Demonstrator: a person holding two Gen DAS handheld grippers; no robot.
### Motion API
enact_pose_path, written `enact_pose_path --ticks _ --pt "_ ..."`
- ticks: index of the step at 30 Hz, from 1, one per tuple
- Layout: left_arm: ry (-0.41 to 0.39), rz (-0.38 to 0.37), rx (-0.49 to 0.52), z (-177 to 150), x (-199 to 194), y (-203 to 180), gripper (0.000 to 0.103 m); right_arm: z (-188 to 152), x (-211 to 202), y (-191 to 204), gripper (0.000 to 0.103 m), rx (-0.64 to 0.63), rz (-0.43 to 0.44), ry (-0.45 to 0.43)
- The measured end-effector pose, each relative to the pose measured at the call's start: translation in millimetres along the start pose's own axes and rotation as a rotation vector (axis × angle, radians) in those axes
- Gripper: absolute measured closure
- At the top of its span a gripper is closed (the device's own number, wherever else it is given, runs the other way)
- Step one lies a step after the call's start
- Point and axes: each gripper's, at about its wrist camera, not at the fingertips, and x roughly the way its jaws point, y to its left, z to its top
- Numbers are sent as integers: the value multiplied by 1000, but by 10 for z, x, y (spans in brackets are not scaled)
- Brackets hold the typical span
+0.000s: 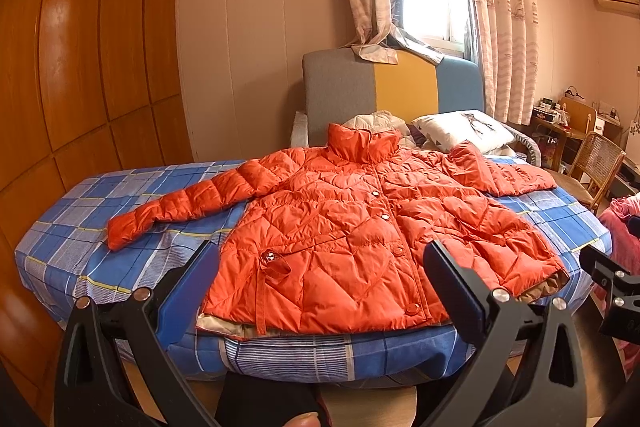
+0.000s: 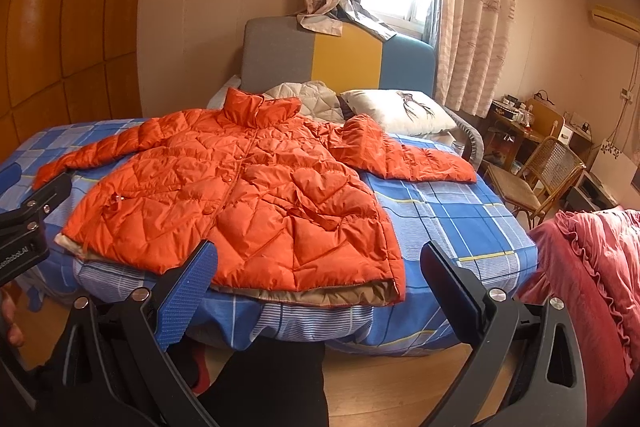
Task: Fold large clothes
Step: 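Approach the orange down jacket with both grippers open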
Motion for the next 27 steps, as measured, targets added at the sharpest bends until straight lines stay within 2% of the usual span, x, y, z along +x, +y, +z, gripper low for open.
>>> enact_pose_path --ticks 11,27 --pt "33 -16 -7 -52 129 -2 2 -23 126 -22 3 22 0 26" --pt "64 -70 44 30 405 -196 2 122 442 -103 3 111 -10 55"
